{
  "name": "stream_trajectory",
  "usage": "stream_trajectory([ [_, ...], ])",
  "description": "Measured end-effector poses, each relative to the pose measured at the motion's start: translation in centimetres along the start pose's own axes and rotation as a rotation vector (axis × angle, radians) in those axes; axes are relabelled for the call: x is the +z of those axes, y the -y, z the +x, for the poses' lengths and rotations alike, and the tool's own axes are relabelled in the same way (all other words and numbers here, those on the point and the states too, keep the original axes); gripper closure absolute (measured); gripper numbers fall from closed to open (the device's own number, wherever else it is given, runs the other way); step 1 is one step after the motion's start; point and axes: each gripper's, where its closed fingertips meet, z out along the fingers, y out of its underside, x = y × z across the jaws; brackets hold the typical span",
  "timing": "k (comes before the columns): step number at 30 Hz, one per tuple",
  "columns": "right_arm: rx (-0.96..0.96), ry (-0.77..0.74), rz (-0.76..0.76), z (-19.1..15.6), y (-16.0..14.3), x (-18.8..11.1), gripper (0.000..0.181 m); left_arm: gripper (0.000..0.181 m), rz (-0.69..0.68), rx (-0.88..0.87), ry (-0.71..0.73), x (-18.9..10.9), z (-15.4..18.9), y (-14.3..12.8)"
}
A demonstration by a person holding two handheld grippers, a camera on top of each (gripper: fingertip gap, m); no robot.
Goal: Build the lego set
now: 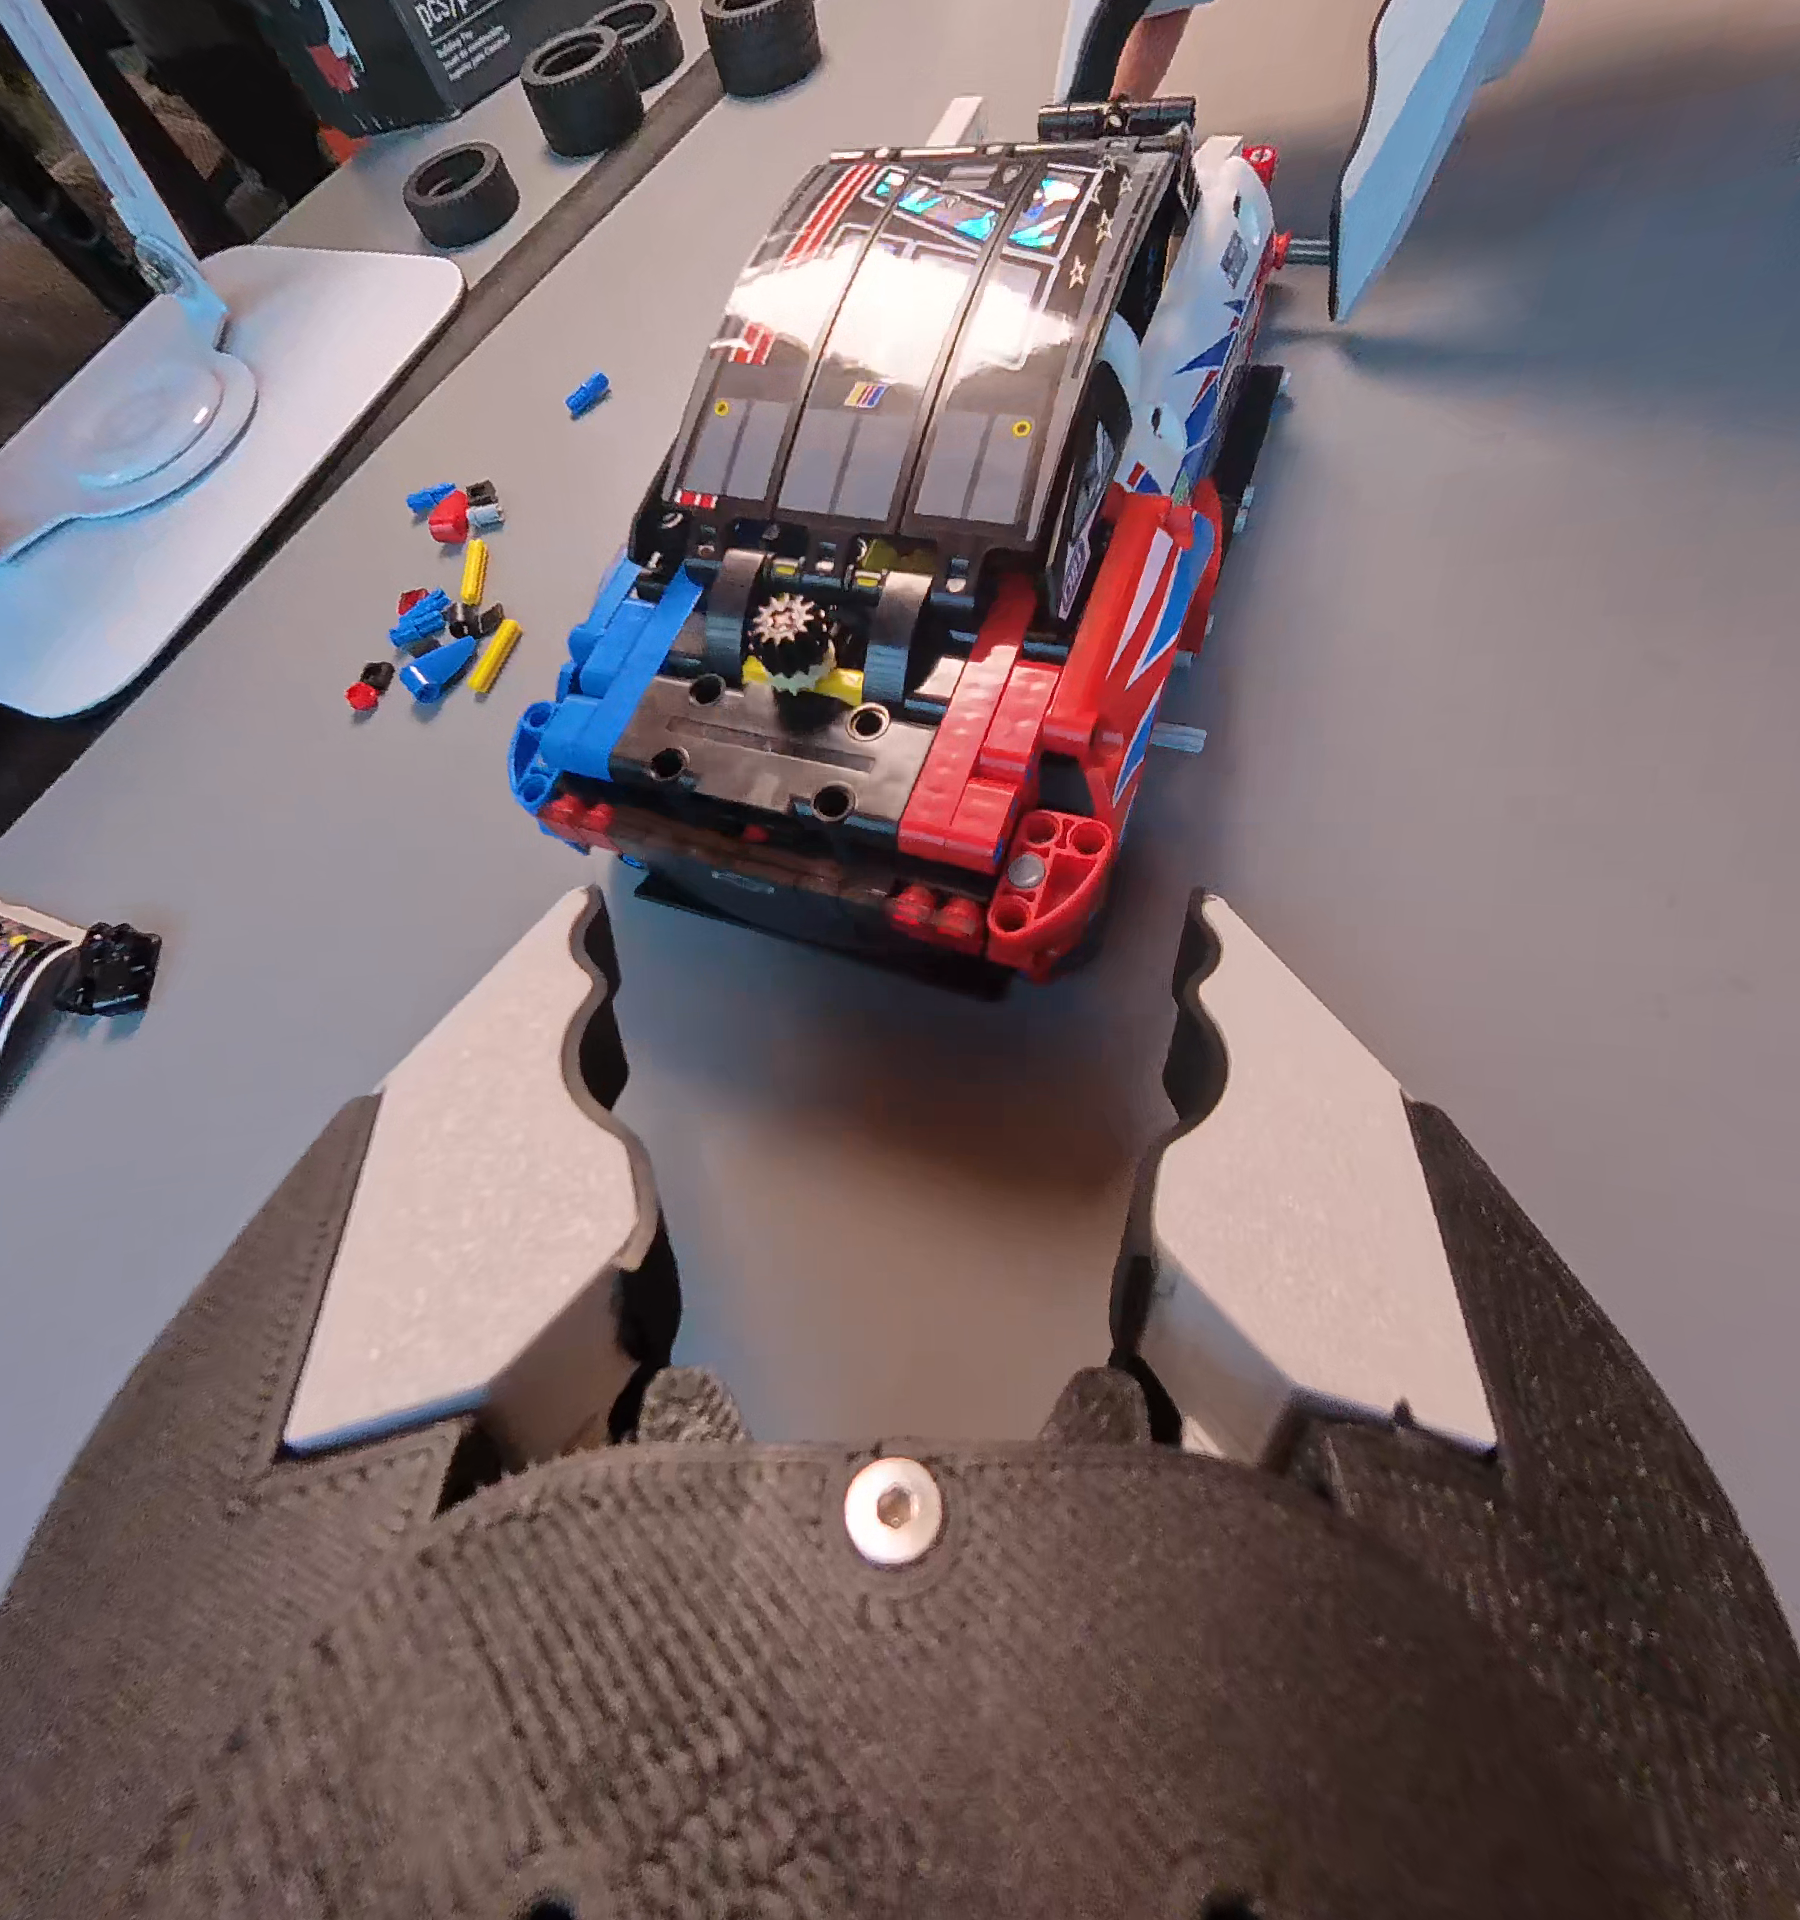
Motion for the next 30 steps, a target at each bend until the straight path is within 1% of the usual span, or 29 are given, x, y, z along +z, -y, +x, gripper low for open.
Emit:
stream_trajectory([
  [2, 0.025, 0.010, 0.005, 0.1, 0.1, 0.4, 0.088, 0.075, 0.002, 0.001, 0.017, -0.1, 0.2, 0.2],
  [4, 0.027, -0.010, 0.036, 0.1, 0.2, 0.4, 0.091, 0.075, 0.010, -0.003, 0.030, -0.3, 0.3, 0.3],
  [11, 0.080, -0.071, 0.173, -1.8, 0.7, -1.0, 0.087, 0.075, 0.004, -0.006, 0.078, -0.8, -0.1, 0.0],
  [16, 0.114, -0.134, 0.220, -3.0, 0.7, -1.1, 0.091, 0.077, 0.000, -0.005, 0.101, -1.0, -0.5, 0.0],
  [18, 0.131, -0.177, 0.231, -3.2, 0.8, -1.3, 0.099, 0.077, 0.001, -0.002, 0.110, -1.1, -0.6, 0.0],
  [23, 0.179, -0.219, 0.325, -3.4, 1.5, -2.1, 0.098, 0.078, 0.011, -0.007, 0.121, -1.3, -0.7, 0.0],
  [26, 0.247, -0.201, 0.416, -3.3, 2.2, -3.1, 0.100, 0.080, 0.023, -0.011, 0.132, -1.5, -0.9, 0.1],
  [29, 0.270, -0.186, 0.413, -3.4, 1.9, -2.4, 0.104, 0.082, 0.029, -0.019, 0.138, -1.7, -1.0, 0.2],
  [30, 0.270, -0.196, 0.402, -3.5, 1.8, -2.1, 0.102, 0.083, 0.028, -0.020, 0.141, -1.7, -1.0, 0.1],
])
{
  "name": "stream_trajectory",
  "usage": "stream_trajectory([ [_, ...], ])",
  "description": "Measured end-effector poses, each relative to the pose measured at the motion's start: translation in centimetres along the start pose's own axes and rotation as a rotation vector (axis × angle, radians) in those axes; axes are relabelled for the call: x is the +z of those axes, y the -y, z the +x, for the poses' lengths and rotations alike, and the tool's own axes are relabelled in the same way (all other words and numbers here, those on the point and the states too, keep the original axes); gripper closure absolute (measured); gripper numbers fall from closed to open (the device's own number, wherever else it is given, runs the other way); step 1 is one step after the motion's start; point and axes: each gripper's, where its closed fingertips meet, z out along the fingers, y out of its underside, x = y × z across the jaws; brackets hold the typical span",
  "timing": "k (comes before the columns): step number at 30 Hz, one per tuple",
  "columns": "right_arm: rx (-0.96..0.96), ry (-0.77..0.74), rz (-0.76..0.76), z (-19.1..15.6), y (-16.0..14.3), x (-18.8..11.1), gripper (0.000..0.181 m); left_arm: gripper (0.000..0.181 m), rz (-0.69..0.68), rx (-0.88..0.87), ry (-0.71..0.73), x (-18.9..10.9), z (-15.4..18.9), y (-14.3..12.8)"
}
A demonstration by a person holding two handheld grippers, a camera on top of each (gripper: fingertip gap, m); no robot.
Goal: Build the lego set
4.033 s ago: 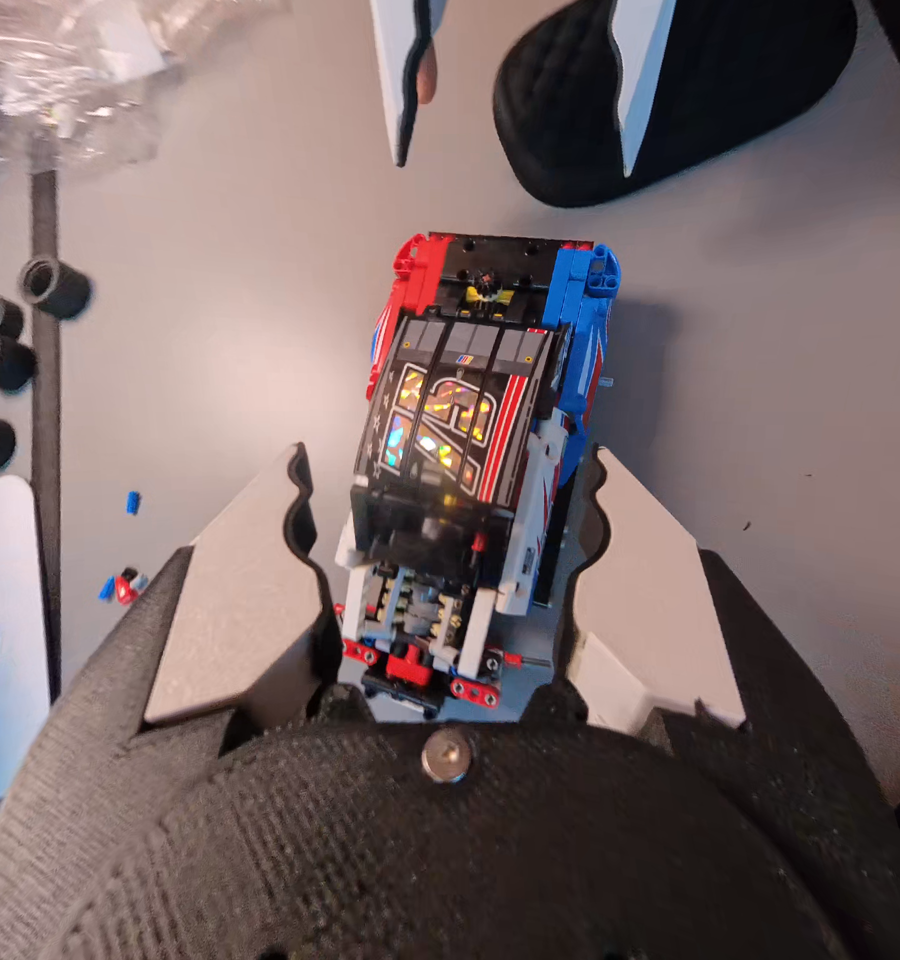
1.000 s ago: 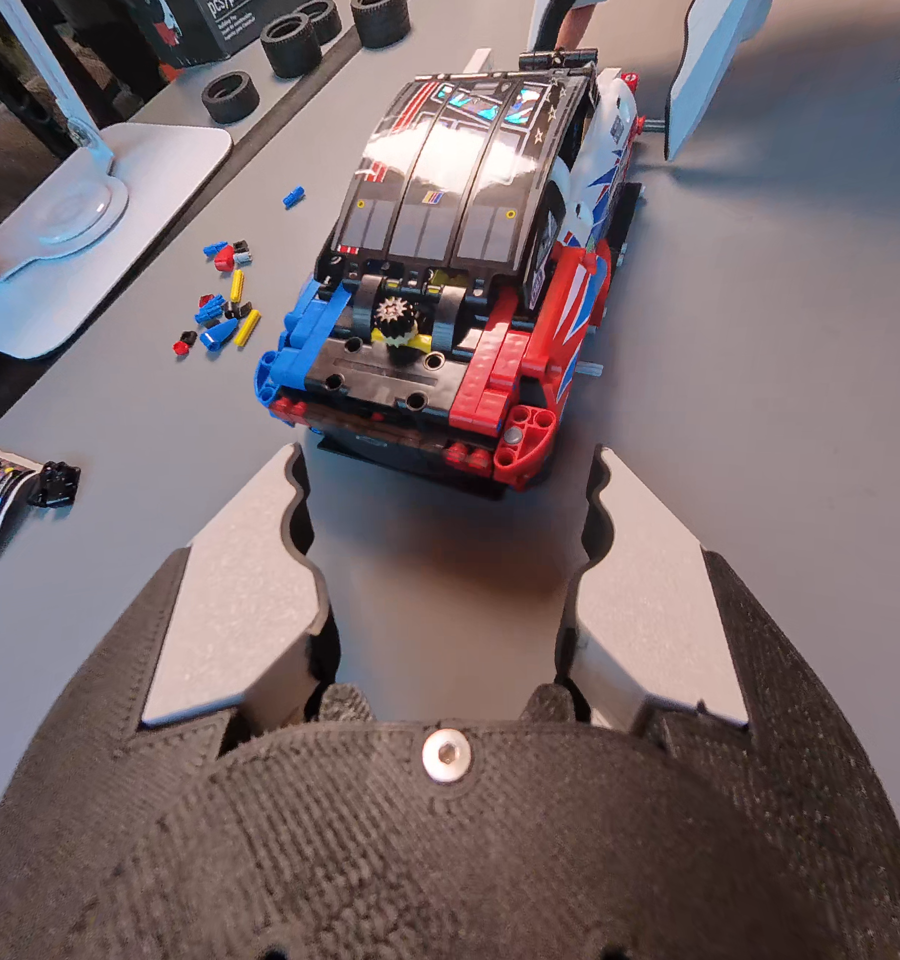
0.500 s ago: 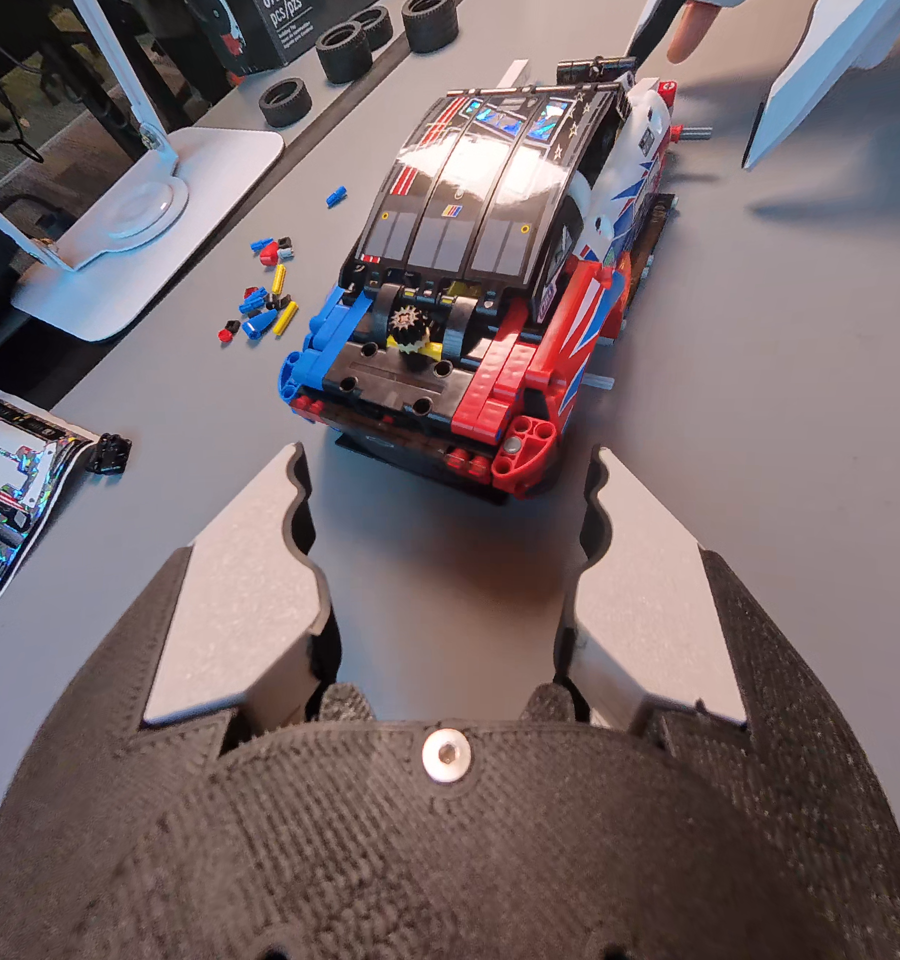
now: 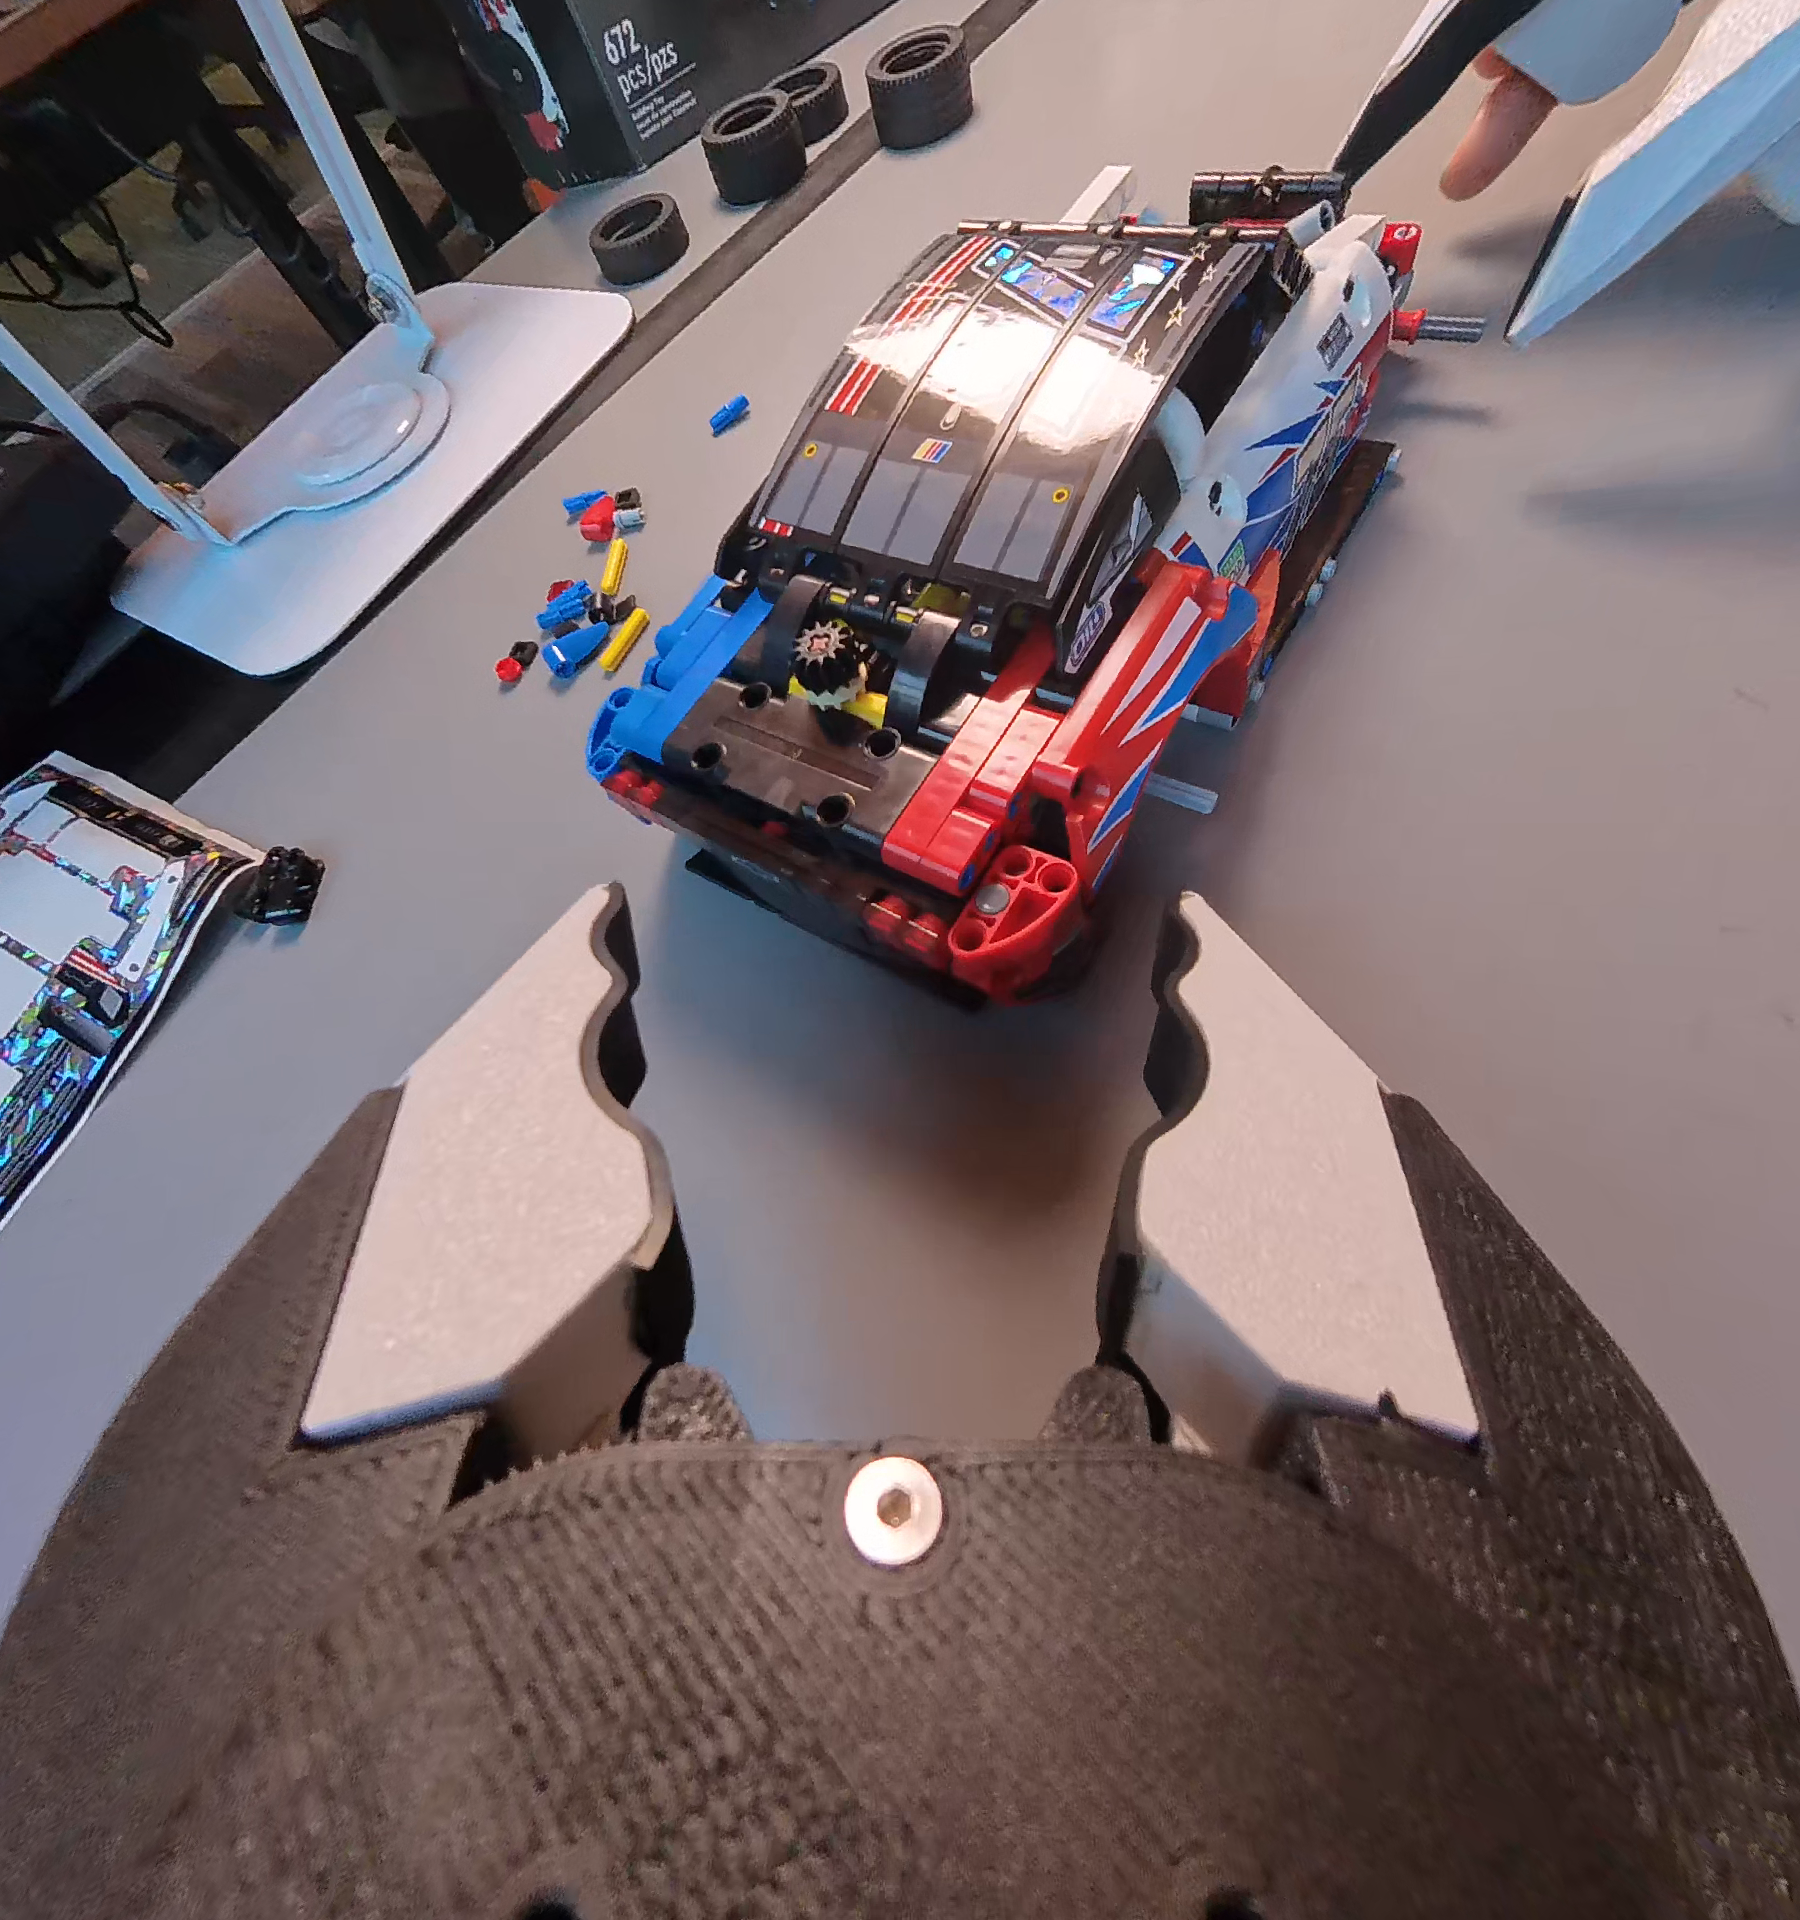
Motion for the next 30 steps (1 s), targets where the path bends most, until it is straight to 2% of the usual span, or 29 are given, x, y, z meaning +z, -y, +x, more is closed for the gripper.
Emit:
stream_trajectory([
  [4, -0.045, -0.053, -0.038, -0.5, -0.4, 0.4, 0.103, 0.089, -0.017, -0.003, 0.024, 0.2, -0.6, -0.4],
  [5, -0.048, -0.054, -0.039, -0.9, -0.3, 0.3, 0.109, 0.090, -0.029, -0.005, 0.034, 0.3, -0.8, -0.7],
  [9, -0.056, 0.028, -0.010, -3.4, 0.3, 0.6, 0.116, 0.097, -0.053, -0.029, 0.064, 0.3, -1.7, -1.2],
  [11, -0.092, 0.028, -0.010, -3.9, 0.2, 0.9, 0.115, 0.098, -0.022, -0.051, 0.062, -0.1, -1.9, -0.8],
  [15, -0.106, 0.015, -0.005, -3.7, 0.3, 1.2, 0.113, 0.098, 0.017, -0.082, 0.051, -0.6, -2.1, -0.3],
  [17, -0.092, -0.021, 0.001, -2.8, 0.5, 1.2, 0.126, 0.098, 0.042, -0.090, 0.040, -0.8, -2.1, 0.0],
  [22, -0.047, 0.003, 0.012, -2.3, 1.4, 0.9, 0.119, 0.099, 0.119, -0.082, 0.042, -1.8, -2.0, 1.1],
  [26, -0.016, -0.030, 0.245, 0.5, 8.8, -2.4, 0.124, 0.108, 0.274, -0.086, 0.108, -3.8, -3.7, 3.8],
  [30, -0.030, -0.220, 0.393, 7.4, 17.2, -3.5, 0.128, 0.113, 0.398, -0.102, 0.217, -5.0, -7.7, 7.3],
])
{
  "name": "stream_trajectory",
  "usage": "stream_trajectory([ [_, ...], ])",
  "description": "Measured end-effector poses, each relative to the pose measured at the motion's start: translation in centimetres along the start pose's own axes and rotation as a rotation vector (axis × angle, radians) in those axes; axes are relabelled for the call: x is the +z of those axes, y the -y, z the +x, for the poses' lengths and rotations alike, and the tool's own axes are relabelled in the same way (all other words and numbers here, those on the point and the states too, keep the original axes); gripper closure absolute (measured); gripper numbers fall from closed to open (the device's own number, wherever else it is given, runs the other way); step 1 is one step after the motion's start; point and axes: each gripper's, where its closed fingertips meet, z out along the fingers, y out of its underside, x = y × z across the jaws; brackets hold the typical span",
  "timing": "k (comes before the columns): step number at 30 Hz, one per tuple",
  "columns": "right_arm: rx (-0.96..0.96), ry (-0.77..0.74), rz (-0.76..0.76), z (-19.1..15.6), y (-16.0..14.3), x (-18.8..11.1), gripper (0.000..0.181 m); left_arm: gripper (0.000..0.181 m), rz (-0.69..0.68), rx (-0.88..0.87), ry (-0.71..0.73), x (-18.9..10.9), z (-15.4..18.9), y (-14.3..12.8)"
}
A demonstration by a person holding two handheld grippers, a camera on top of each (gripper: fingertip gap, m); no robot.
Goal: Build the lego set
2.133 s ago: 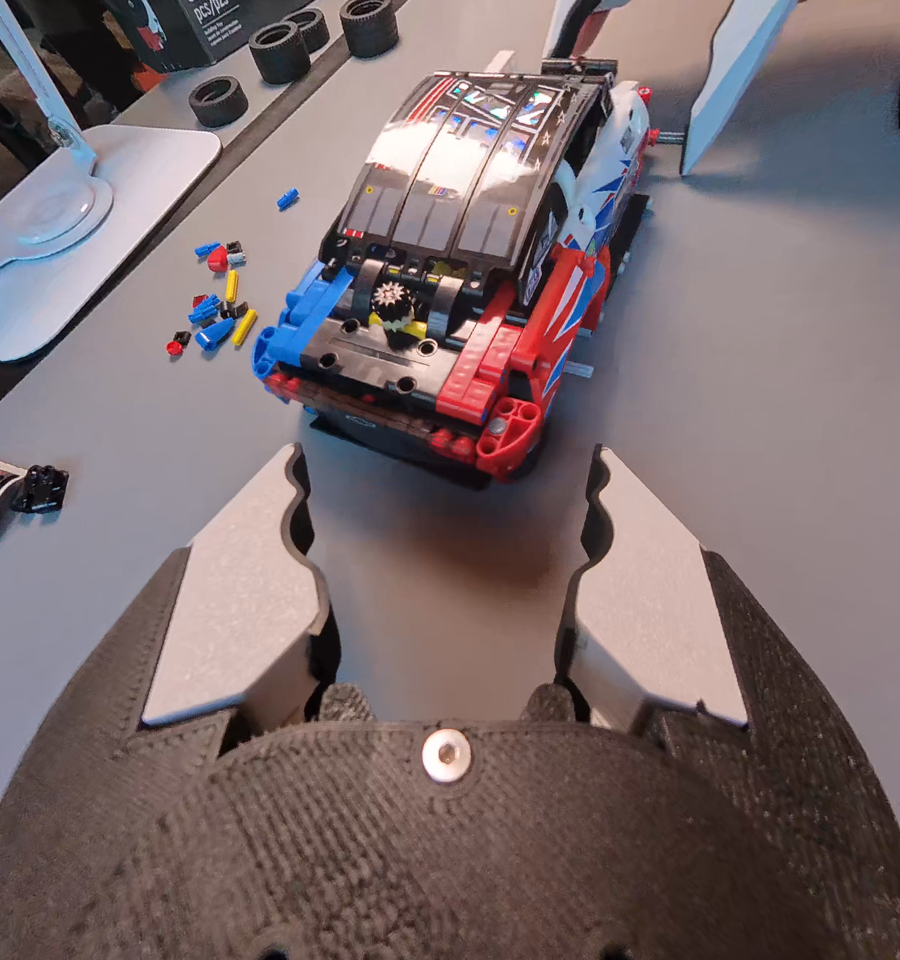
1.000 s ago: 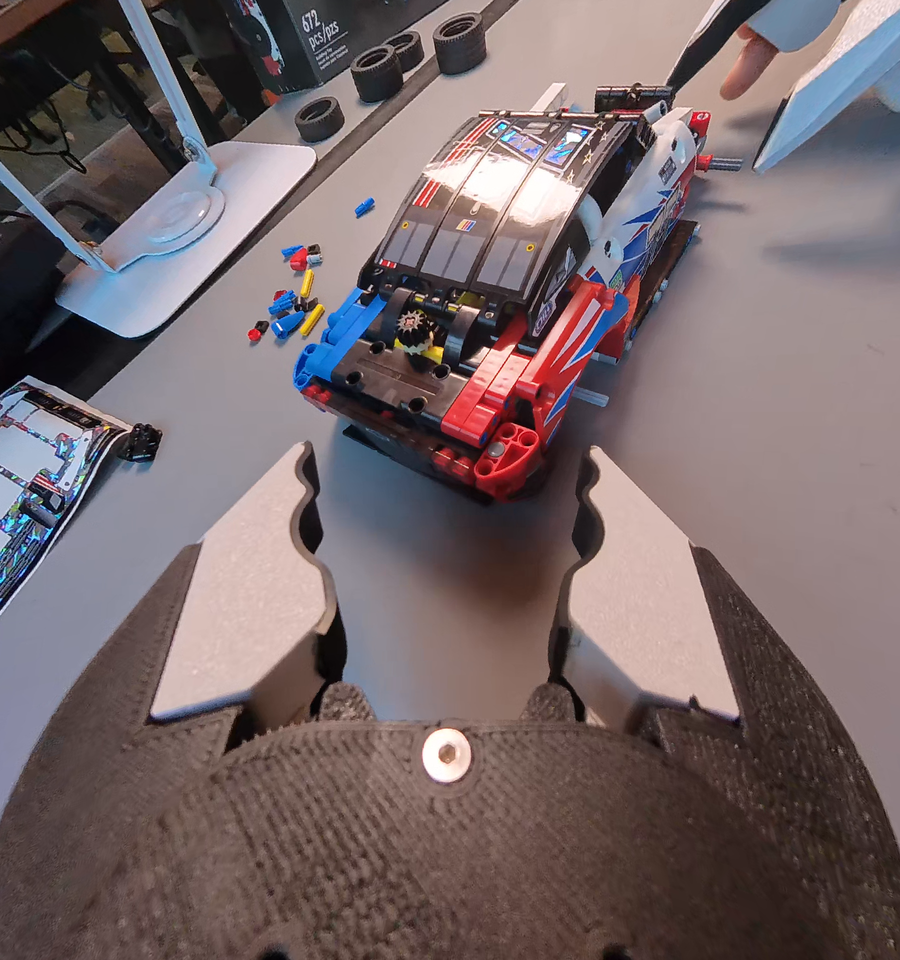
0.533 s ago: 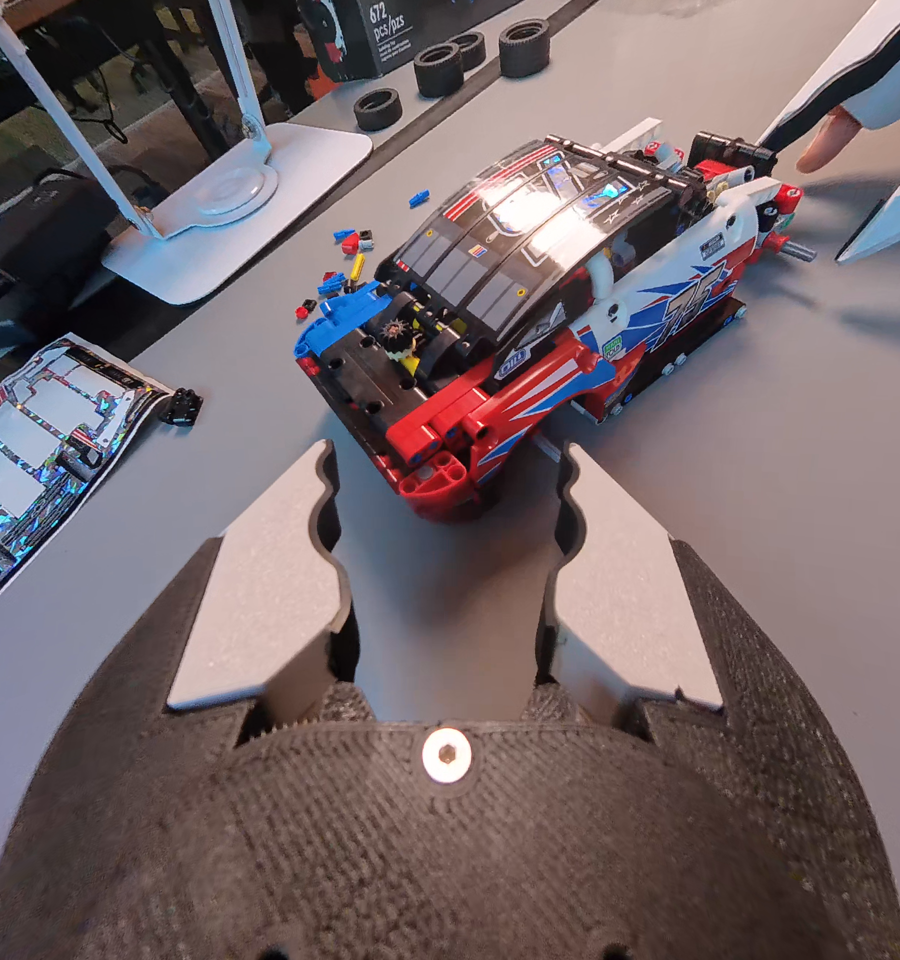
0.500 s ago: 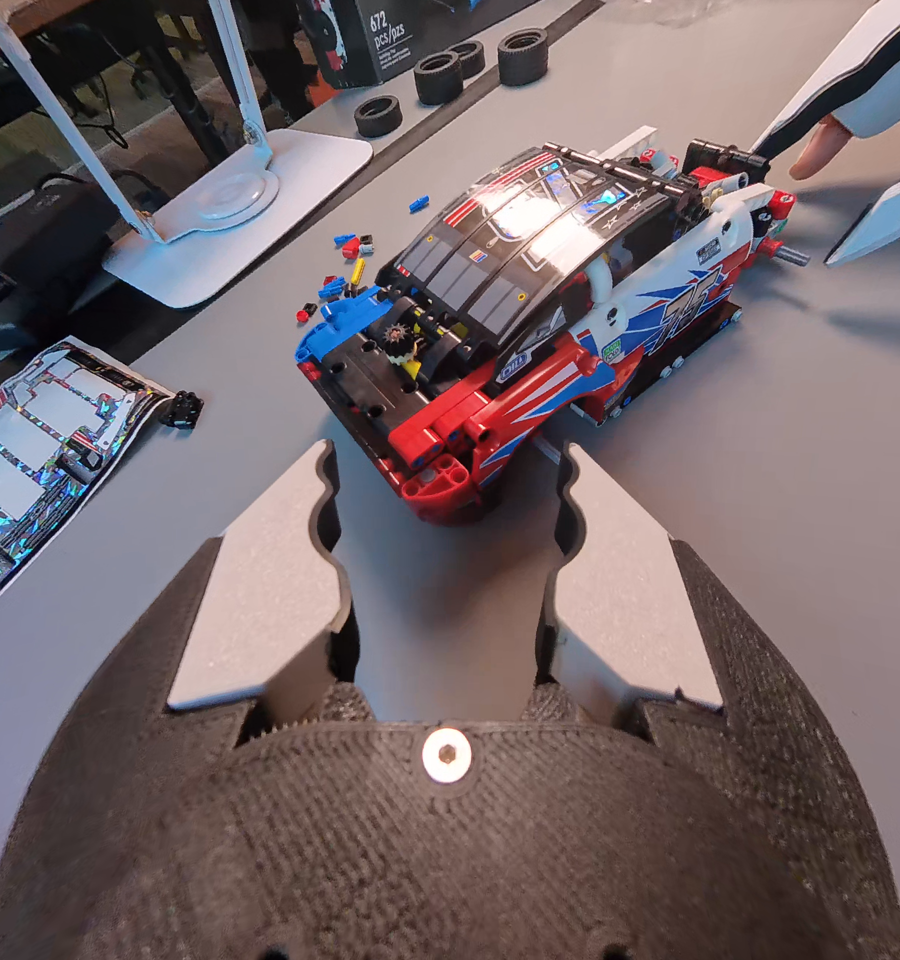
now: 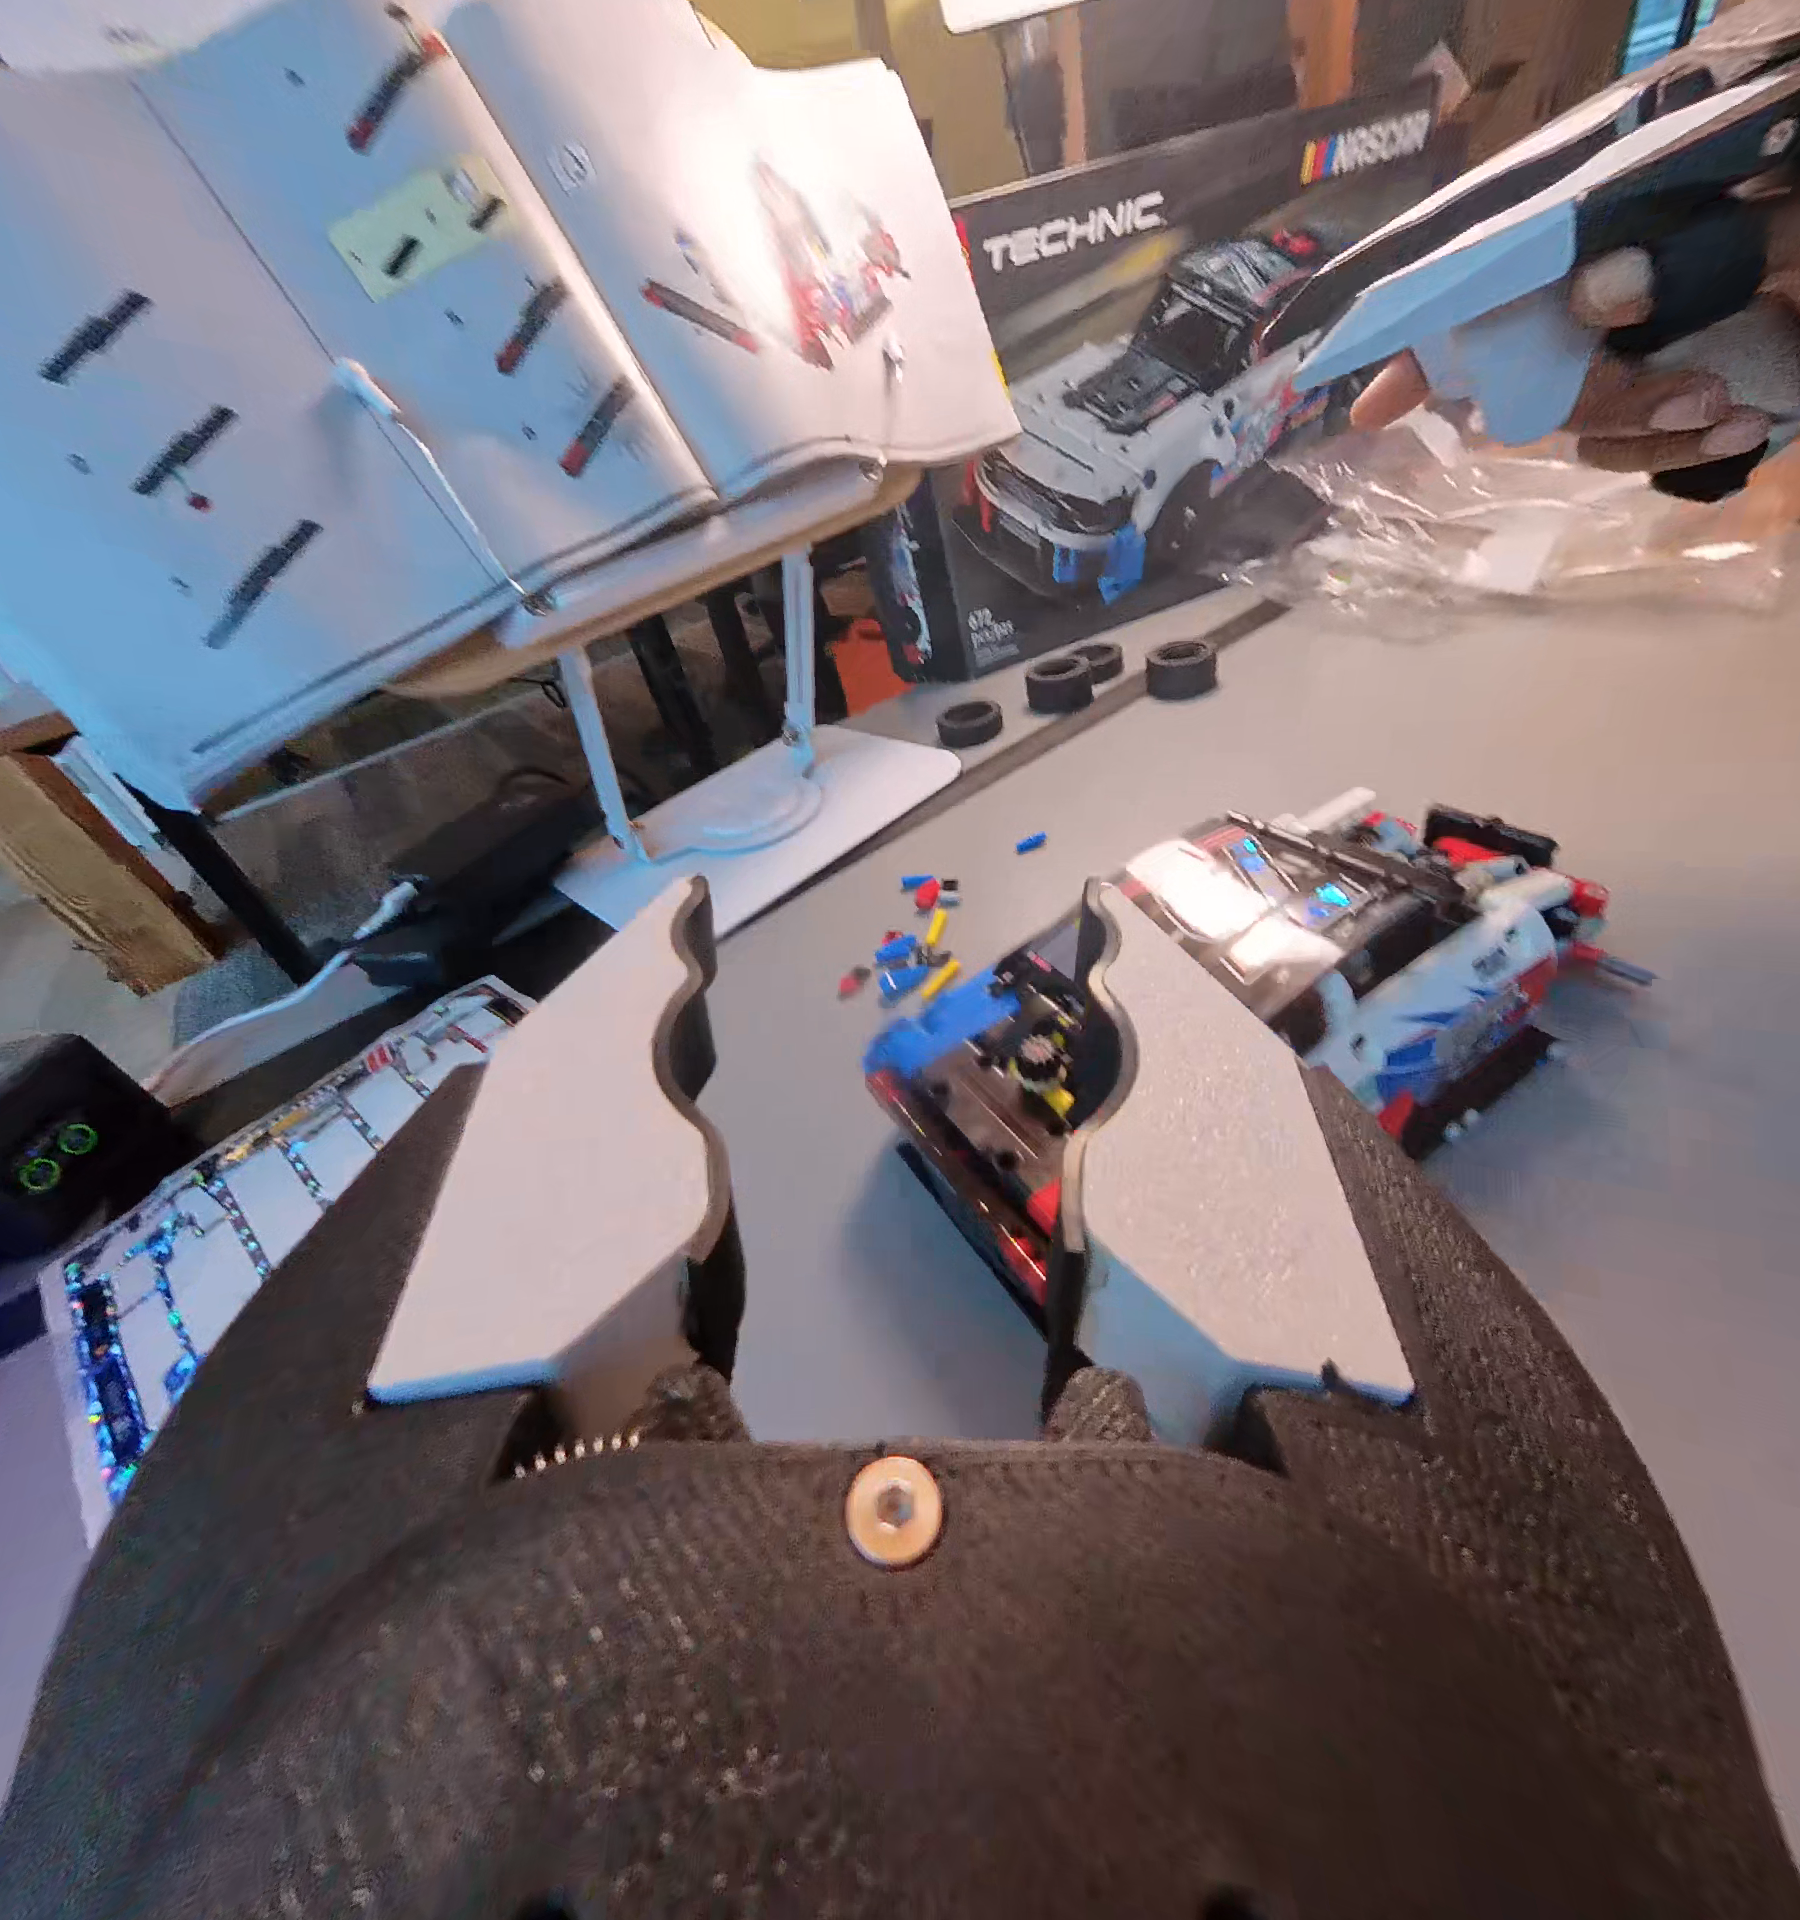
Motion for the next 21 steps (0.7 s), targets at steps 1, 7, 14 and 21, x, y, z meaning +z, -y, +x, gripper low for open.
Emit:
stream_trajectory([
  [1, 0.034, -0.044, 0.034, 2.1, 1.7, 1.5, 0.131, 0.116, 0.023, -0.004, 0.025, 0.5, -1.0, 0.9],
  [7, 0.259, -0.356, 0.025, 15.8, 3.7, 11.5, 0.128, 0.125, 0.038, -0.015, 0.168, 6.8, -8.1, 6.4],
  [14, 0.418, -0.333, 0.089, 17.8, 2.3, 15.8, 0.171, 0.133, -0.093, -0.151, 0.210, 16.9, -15.4, 7.2],
  [21, 0.542, -0.209, 0.107, 17.2, -0.7, 15.1, 0.166, 0.177, -0.120, -0.152, 0.207, 21.4, -17.0, 5.2],
])
